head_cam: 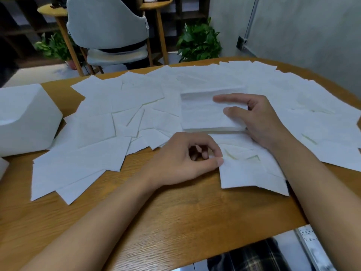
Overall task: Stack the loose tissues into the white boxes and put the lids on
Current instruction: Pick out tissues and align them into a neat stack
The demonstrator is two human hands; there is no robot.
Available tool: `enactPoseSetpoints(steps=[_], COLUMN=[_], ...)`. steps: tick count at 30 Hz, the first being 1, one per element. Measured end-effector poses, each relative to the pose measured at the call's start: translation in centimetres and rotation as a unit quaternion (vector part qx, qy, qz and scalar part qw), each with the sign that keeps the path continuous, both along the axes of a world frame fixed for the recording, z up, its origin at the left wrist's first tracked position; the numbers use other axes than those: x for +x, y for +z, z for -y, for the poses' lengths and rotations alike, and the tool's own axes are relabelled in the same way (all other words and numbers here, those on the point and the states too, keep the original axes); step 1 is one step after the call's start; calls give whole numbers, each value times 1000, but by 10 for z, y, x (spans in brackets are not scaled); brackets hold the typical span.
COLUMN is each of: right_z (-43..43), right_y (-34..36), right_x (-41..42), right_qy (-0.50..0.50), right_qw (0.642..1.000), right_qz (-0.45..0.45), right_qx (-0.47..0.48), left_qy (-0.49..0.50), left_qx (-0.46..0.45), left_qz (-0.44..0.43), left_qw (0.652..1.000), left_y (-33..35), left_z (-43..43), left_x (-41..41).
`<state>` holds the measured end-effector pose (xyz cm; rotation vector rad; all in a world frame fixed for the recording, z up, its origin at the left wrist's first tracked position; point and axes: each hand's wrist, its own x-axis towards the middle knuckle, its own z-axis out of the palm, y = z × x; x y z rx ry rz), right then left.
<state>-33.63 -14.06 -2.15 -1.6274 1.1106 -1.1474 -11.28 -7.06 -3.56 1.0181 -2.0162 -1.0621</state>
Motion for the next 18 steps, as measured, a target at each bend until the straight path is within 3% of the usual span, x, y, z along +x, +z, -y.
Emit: enactPoseSetpoints(steps=[6, 10, 15, 18], right_z=[1, -1, -8, -5], right_y=[-3, 5, 7, 4], right_x=[2, 3, 11, 11], right_qy=[21, 32, 66, 86], right_qw=[999, 998, 965, 963], right_qz=[15, -34, 189, 193], right_qx=[33, 29, 166, 167], left_qy=[62, 127, 230, 252], left_qx=[55, 85, 164, 191], left_qz=[-90, -159, -233, -247], left_qw=[992, 975, 931, 916], left_y=[9, 7, 7, 5], left_z=[12, 18, 27, 30], left_x=[18, 22, 27, 29])
